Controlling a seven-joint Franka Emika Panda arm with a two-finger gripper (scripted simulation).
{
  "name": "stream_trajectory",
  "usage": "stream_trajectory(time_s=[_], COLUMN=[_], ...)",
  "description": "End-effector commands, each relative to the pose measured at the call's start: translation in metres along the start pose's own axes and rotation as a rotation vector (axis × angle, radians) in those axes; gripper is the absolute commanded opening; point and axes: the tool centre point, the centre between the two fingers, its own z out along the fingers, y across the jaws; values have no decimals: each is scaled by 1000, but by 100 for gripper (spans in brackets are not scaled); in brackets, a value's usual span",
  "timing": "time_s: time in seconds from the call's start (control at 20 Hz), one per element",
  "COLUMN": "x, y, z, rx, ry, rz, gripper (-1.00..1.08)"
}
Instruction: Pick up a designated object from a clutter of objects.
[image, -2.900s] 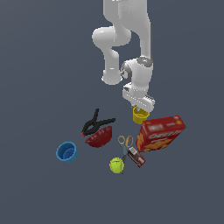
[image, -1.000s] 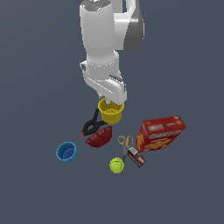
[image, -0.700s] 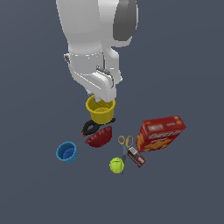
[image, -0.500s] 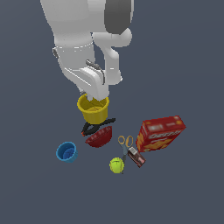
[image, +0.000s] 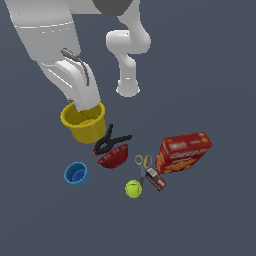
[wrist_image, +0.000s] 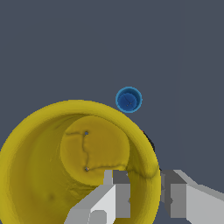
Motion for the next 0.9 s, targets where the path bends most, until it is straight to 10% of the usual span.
stream_trajectory(time_s=[0.0, 0.85], x=[13, 61], y=[0, -1], z=[-12, -50], rx=[2, 1], ry=[3, 3], rz=[-1, 0], gripper=[-100, -100])
